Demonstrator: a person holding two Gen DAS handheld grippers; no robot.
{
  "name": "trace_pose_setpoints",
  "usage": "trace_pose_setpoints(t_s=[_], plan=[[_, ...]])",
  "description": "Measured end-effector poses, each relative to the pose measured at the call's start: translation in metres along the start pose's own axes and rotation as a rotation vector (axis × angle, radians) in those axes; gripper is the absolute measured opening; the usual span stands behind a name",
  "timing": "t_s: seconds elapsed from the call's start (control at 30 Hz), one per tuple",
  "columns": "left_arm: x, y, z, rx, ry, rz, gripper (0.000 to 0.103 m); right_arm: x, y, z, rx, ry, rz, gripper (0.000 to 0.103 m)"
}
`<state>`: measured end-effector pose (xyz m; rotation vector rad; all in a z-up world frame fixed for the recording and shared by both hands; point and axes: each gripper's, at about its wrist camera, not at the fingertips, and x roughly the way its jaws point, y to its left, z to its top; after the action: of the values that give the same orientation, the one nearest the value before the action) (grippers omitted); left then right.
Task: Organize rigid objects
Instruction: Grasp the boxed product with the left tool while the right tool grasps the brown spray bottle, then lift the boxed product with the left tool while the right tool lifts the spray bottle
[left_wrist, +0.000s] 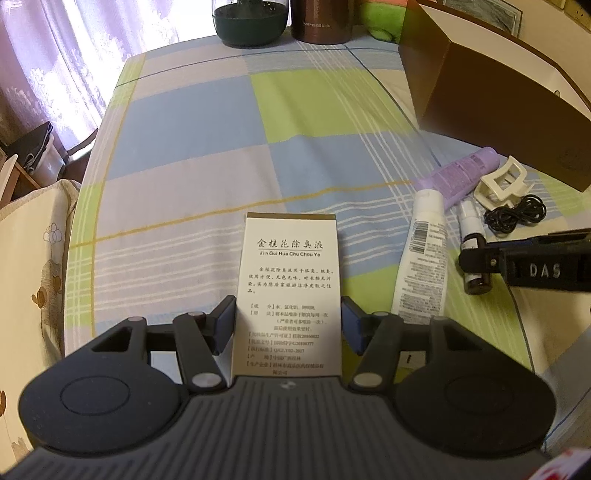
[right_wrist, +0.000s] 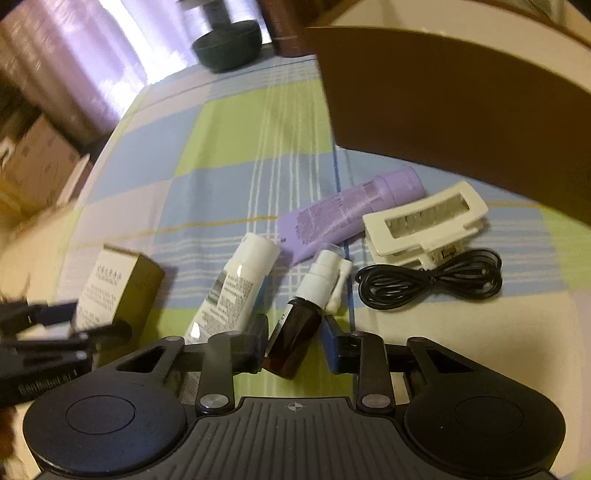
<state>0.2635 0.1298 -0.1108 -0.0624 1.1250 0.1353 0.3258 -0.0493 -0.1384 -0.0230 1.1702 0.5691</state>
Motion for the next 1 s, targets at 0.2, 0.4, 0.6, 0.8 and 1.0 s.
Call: trace_pose_setpoints(t_s=[0.2,0.4,0.6,0.8,1.0], plan=[[-0.004,-0.003,-0.008,-0.015,0.028,-0.002,0.056,-0.007,0.010,-0.016,-0.202,0.034,-0.024,0.020],[-0.003,-0.006,-0.010,-0.017,0.034,-0.001,0.056,-0.012,0.010,-0.032,-0.249,0.033,-0.033,0.021],[0.002,-0.008,-0.009,-0.010,0.041,0.010,0.056,-0.003,0.004,-0.025,-0.168,0.025,-0.025,0.027],[0.008,-0.010,-0.009,-0.011,0.051,0.016,0.056,-0.001,0.005,-0.023,-0.175,-0.001,-0.036,0.027],[0.011,-0.012,-0.008,0.000,0.050,0.025,0.056,0.000,0.008,-0.025,-0.210,-0.014,-0.054,0.023]])
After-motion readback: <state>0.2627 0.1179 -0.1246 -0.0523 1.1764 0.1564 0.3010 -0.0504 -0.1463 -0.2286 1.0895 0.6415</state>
